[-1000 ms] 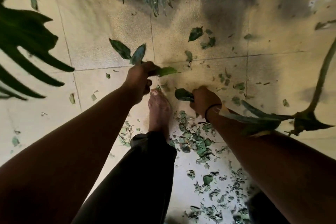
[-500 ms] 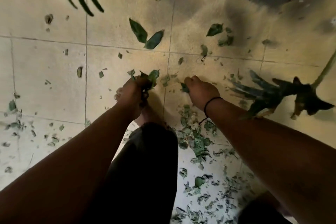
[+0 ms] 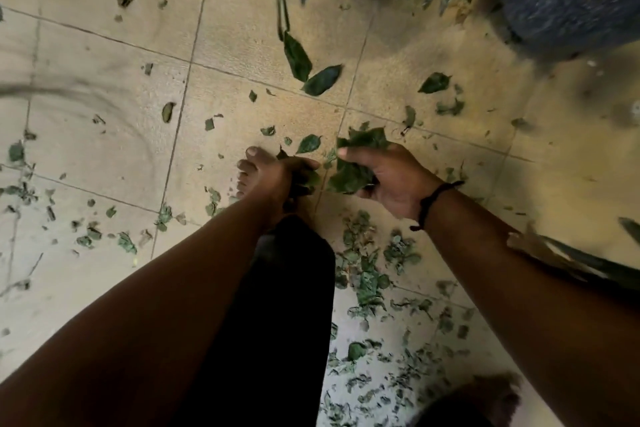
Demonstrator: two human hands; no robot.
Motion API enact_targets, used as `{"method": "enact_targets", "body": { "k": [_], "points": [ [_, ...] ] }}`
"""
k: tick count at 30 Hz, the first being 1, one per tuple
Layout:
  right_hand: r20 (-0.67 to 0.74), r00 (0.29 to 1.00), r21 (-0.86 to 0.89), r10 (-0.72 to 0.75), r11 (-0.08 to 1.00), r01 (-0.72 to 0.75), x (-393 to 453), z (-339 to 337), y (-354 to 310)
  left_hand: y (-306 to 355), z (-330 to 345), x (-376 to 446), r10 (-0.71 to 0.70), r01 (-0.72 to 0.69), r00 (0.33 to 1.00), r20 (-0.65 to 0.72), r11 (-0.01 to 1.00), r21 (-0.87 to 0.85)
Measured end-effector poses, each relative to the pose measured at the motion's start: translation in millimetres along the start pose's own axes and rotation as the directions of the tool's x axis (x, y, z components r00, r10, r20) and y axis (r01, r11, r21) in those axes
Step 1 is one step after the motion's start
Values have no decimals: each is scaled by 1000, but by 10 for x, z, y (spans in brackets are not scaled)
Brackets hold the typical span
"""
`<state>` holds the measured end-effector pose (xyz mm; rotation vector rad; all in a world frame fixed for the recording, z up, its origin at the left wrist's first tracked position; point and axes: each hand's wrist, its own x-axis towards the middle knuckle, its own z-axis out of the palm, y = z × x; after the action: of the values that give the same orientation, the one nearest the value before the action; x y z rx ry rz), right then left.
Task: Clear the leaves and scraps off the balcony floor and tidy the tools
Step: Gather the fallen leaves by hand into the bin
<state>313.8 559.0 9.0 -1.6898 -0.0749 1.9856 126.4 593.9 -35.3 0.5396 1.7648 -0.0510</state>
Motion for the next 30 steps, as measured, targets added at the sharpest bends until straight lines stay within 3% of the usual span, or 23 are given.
{"method": "enact_targets", "body": {
  "k": [2,3,4,5,6,7,9,10,12,14,17,19,21,27,30],
  "points": [
    [-28,999,-79,-44,996,41,-67,256,-54,-33,8,-124,48,-18,992,-120,971,237],
    [-69,994,-176,-81,982,68,-95,384,-72,5,51,-221,98,-86,995,-29,955,284],
    [-129,981,-322,-142,942,94,-112,490,-74,94,111,-409,87,-116,980,180,981,157],
    [-183,950,-531,-254,838,122,-97,568,-57,138,61,-468,164,-184,945,284,982,46],
    [-202,907,-737,-371,667,108,-102,627,-40,216,71,-607,166,-148,928,334,986,-80],
    [-181,855,-878,-486,472,83,-133,679,-35,180,127,-533,224,-91,891,395,940,-328],
    [-64,775,-975,-628,205,86,-189,768,-50,237,92,-450,165,106,924,345,756,-646],
    [-4,757,-987,-654,125,103,-206,796,-61,240,67,-339,121,159,938,324,680,-716],
    [88,742,-988,-664,35,149,-203,820,-48,242,37,-279,177,172,926,334,588,-790],
    [104,738,-988,-667,18,156,-194,842,-48,308,47,-387,297,215,868,399,500,-839],
    [85,671,-993,-737,-9,116,-203,866,-105,382,34,-463,372,219,819,437,502,-837],
    [108,712,-988,-694,6,155,-240,892,-228,384,-19,-465,381,249,798,467,497,-831],
    [120,793,-969,-598,102,224,-302,907,-369,405,-113,-505,401,265,766,503,515,-815],
    [197,880,-841,-433,387,379,-647,1007,-690,499,-423,-774,466,344,681,565,477,-809],
    [212,906,-826,-366,429,366,-781,1141,-865,569,-618,-930,467,391,647,603,475,-788]
  ]
}}
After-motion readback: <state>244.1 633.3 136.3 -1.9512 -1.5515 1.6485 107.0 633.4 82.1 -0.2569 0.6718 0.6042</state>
